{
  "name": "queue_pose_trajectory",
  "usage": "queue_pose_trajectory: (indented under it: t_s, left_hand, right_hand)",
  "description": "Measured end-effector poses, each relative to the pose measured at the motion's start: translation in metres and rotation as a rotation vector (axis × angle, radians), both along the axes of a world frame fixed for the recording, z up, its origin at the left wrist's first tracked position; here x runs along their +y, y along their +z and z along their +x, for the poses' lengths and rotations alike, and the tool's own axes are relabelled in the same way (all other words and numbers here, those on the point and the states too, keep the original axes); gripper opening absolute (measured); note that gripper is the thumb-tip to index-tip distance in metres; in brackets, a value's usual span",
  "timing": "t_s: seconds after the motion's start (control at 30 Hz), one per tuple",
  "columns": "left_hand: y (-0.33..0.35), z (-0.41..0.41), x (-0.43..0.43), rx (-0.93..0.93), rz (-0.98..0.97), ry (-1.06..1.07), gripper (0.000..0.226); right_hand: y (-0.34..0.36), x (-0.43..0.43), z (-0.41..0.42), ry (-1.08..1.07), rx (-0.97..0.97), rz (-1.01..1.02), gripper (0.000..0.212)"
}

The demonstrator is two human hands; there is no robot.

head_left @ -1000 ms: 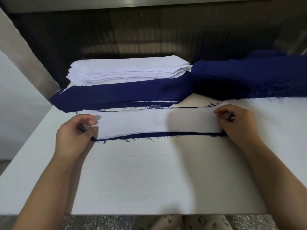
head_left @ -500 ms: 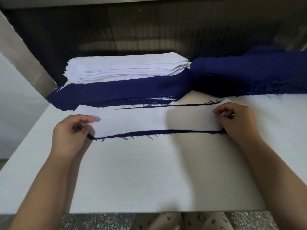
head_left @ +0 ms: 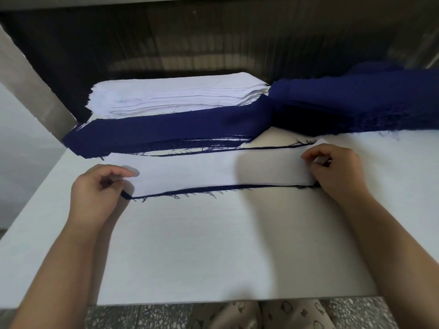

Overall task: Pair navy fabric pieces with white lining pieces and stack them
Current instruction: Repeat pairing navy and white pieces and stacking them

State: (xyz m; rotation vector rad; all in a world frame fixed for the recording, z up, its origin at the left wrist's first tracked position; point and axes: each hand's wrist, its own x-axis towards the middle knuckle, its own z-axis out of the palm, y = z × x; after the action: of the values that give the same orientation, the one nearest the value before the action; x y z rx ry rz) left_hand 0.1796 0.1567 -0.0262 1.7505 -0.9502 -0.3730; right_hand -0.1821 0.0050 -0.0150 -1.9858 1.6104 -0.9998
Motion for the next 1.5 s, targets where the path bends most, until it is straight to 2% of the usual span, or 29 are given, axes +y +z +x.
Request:
queue_pose_trajectory:
  t_s: [0.4,0.7,0.9,1.03,1.13,1.27,1.4,1.5]
  left_hand:
    - [0.0,0.003,0.0,-0.092,0.031,-0.018,0.053]
    - [0.006,-0.004,-0.001,-0.129,0.034,0.0,0.044]
    - [0.003,0.0,-0.001,-0.12,0.054,0.027,0.042]
    - [0.005,0.001,0.0,-0.118,-0.015,0.049,0.041]
    - [0.006,0.001,0.0,-0.225,-0.001,0.057,0.04]
    - [0.006,-0.001,-0.004,-0.406,0.139,0.036,0.029]
    - [0.007,-0.003,-0.004,-0.331,0.188,0.101,0.025]
    - [0.008,-0.006,-0.006,-0.312,0.178,0.119,0.026]
  right_hand:
    - [0.001,0.001,0.0,-0.004,0.024,0.003,0.036]
    - [-0.001,-0.001,-0.001,-0.002,0.064,0.0,0.035]
    - [-0.001,0.0,0.0,0.003,0.043,-0.034,0.028]
    - [0.003,0.0,0.0,-0.027,0.034,-0.073,0.021]
    - [0.003,0.002,0.0,-0.083,0.099,-0.113,0.02]
    - [0.0,0.002,0.0,-0.094,0.228,-0.115,0.022]
    - [-0.003,-0.001,0.0,-0.038,0.348,0.006,0.021]
    - [-0.003,0.0,0.002,-0.052,0.385,-0.008,0.023]
